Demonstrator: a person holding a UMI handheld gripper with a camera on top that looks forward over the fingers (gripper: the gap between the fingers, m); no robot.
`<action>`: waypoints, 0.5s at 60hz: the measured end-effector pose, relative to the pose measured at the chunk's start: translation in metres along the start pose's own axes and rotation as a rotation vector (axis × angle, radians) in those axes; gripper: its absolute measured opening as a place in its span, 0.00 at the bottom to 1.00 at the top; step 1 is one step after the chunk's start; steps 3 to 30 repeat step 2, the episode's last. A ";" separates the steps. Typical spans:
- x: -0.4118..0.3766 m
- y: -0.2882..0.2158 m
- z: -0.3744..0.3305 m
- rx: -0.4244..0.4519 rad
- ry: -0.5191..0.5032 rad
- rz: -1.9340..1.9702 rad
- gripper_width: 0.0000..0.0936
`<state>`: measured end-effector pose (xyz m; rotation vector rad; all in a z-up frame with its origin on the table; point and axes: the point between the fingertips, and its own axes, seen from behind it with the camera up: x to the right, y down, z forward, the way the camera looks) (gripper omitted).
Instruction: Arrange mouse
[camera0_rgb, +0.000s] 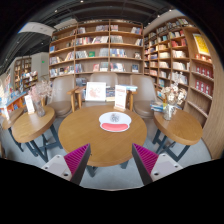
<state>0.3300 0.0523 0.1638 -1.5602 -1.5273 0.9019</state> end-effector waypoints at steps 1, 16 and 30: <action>-0.001 -0.001 -0.001 0.003 0.000 -0.001 0.91; -0.001 -0.001 -0.002 0.006 0.001 -0.001 0.91; -0.001 -0.001 -0.002 0.006 0.001 -0.001 0.91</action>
